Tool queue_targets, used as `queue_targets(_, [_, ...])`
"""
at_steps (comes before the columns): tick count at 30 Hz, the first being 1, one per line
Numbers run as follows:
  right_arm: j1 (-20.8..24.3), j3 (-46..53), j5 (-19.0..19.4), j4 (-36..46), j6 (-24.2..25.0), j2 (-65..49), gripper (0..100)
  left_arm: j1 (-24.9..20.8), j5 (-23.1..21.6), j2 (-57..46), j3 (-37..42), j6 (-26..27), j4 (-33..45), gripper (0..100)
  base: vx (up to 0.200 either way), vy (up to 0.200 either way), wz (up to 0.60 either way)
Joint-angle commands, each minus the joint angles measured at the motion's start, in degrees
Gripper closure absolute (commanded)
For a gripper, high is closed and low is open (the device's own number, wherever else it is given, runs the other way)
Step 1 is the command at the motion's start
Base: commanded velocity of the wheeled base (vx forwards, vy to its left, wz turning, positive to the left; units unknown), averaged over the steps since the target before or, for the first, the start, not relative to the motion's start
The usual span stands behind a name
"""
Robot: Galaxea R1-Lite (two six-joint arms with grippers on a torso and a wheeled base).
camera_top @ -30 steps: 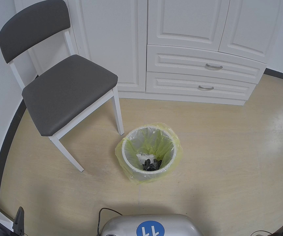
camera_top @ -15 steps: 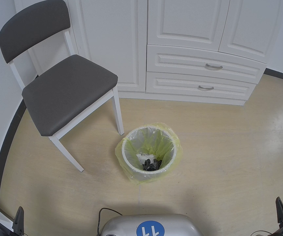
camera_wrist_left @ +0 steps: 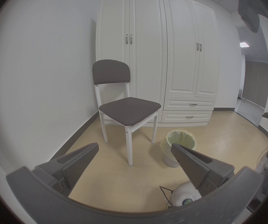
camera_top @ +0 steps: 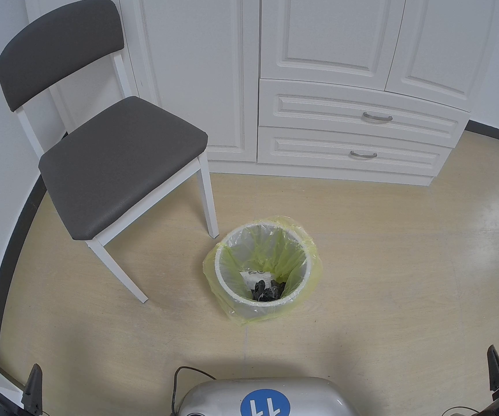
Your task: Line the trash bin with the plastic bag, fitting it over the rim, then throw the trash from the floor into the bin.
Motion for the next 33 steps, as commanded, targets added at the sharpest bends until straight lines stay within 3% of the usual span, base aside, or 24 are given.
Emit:
queue_targets(1, [-0.05,0.6,0.16,3.37,1.02,-0.7,0,0.01,0.01,-0.84,0.99,-0.02,0.01,0,0.0,0.0,0.0])
queue_targets(33, [0.04,1.04,0.07,1.87,2.43,-0.79,0,0.01,0.1,-0.84,0.99,0.07,0.01,0,0.0,0.0,0.0])
